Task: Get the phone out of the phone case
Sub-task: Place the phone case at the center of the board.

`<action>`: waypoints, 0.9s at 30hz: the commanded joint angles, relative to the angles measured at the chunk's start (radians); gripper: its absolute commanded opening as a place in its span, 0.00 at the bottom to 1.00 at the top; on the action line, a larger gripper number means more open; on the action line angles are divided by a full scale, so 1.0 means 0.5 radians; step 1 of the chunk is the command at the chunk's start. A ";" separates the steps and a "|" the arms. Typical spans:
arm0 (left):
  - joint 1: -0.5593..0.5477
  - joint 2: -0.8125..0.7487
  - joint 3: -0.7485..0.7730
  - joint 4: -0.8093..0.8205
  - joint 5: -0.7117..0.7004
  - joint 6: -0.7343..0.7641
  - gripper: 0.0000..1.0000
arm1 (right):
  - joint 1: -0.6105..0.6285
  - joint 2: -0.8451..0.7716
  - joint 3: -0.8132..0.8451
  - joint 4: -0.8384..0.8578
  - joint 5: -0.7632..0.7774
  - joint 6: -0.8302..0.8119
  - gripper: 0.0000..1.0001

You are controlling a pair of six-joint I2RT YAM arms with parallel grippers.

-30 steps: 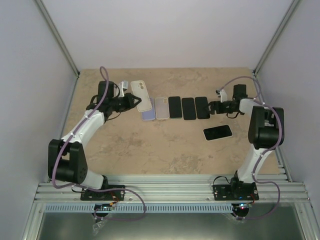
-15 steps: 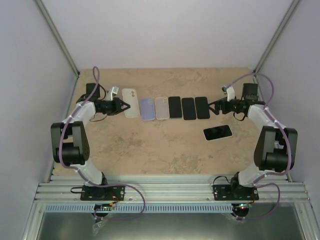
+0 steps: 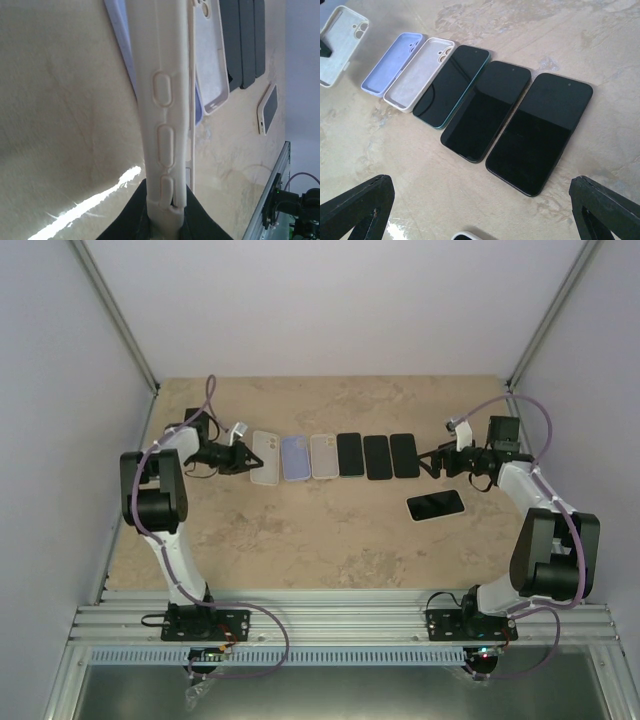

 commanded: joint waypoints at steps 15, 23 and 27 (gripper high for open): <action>0.040 0.408 0.340 -0.100 0.120 0.026 0.00 | -0.009 -0.034 -0.089 0.099 -0.007 -0.037 0.98; 0.039 0.478 0.398 -0.081 0.058 -0.019 0.00 | -0.010 -0.018 -0.088 0.102 -0.007 -0.033 0.98; 0.031 0.505 0.410 -0.076 0.051 -0.020 0.00 | -0.008 -0.017 -0.091 0.111 -0.008 -0.028 0.98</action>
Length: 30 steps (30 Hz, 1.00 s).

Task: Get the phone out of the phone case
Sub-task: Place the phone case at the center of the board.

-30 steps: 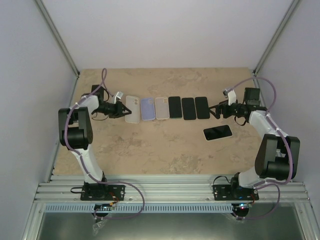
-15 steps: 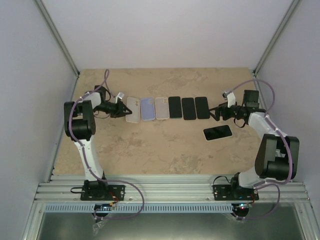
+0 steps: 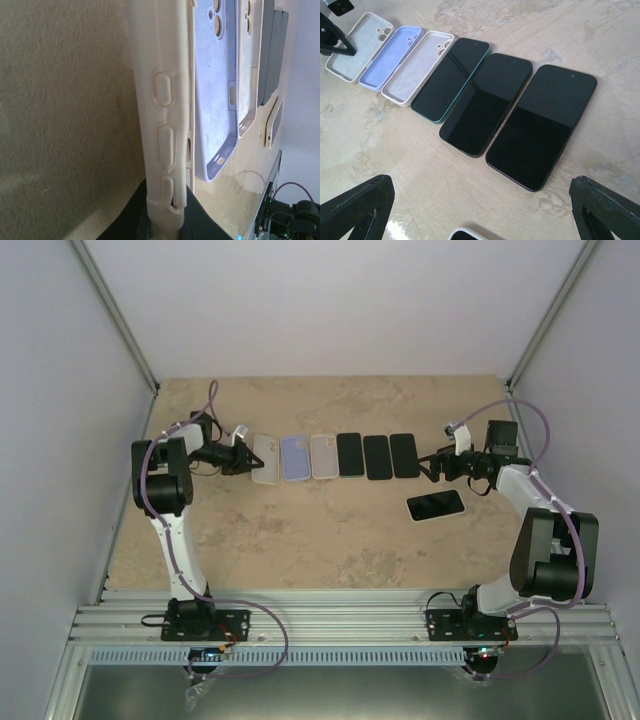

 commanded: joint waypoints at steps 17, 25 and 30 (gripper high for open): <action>-0.094 0.077 0.096 0.054 -0.031 -0.045 0.01 | -0.010 0.002 -0.007 0.043 -0.024 -0.010 0.98; -0.122 0.057 0.106 0.076 -0.119 -0.096 0.19 | -0.008 0.018 -0.001 0.039 -0.044 -0.007 0.98; -0.121 -0.035 0.070 0.118 -0.274 -0.135 0.36 | -0.010 0.005 0.007 0.032 -0.048 -0.017 0.98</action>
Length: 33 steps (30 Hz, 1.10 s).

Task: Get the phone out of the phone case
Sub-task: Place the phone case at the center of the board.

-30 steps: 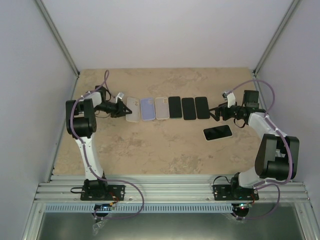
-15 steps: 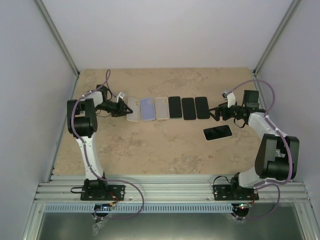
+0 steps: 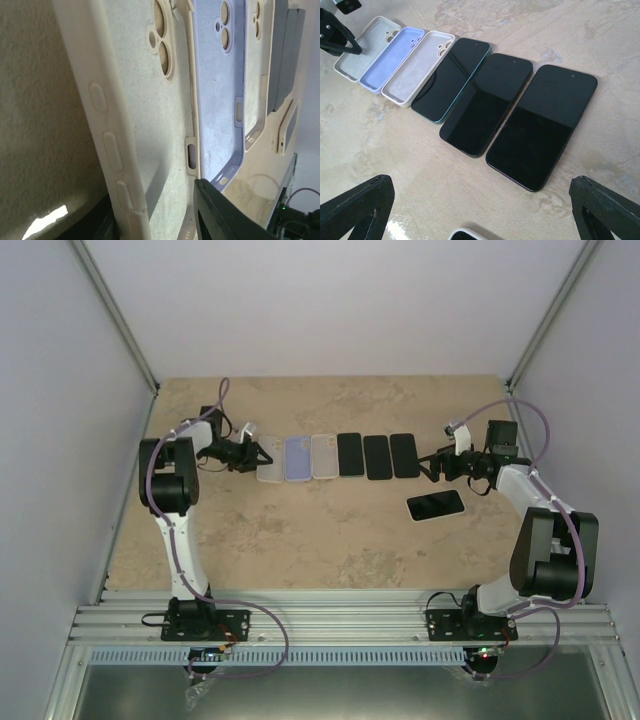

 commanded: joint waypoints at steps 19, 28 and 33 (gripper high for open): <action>-0.020 -0.608 -0.156 0.122 -0.714 -0.017 0.94 | -0.009 -0.294 0.116 -0.254 -0.015 -0.291 0.98; -0.039 -0.809 -0.117 -0.152 -0.487 0.195 0.99 | -0.009 -0.321 0.363 -1.129 0.064 -1.299 0.98; -0.161 -0.873 -0.073 -0.304 -0.444 0.334 0.99 | -0.009 -0.214 0.431 -1.440 0.194 -1.704 0.98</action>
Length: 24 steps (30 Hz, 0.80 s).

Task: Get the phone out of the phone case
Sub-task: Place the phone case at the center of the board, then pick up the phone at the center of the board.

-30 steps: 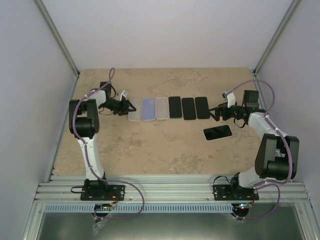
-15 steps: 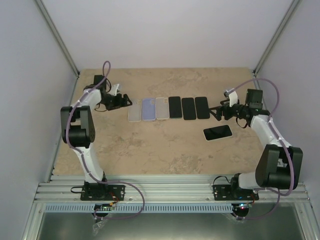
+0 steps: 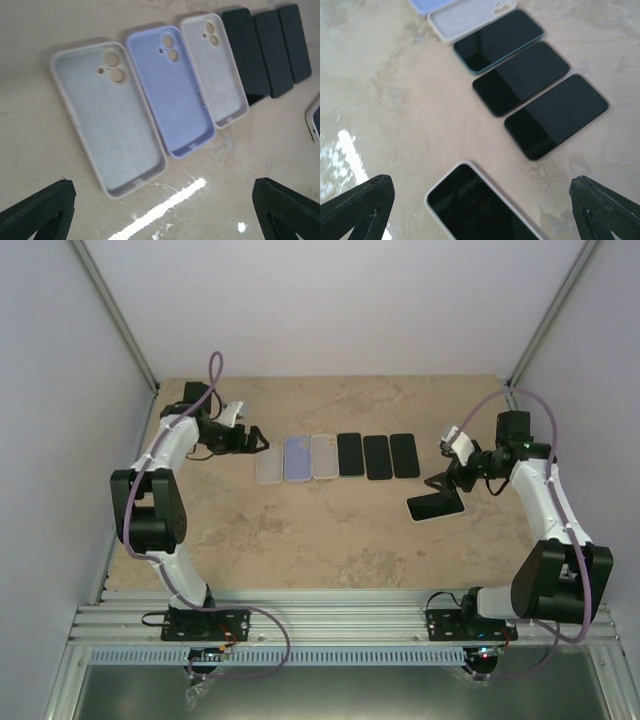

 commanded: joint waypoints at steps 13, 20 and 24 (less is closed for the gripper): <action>-0.289 -0.167 0.021 -0.249 0.277 0.244 0.99 | 0.001 0.421 -0.100 -0.230 0.304 -1.414 0.98; -0.306 -0.196 0.002 -0.307 0.473 0.293 1.00 | 0.007 0.618 -0.190 -0.054 0.509 -1.592 0.98; -0.314 -0.200 -0.017 -0.307 0.501 0.297 0.99 | 0.010 0.714 -0.174 0.025 0.571 -1.571 0.98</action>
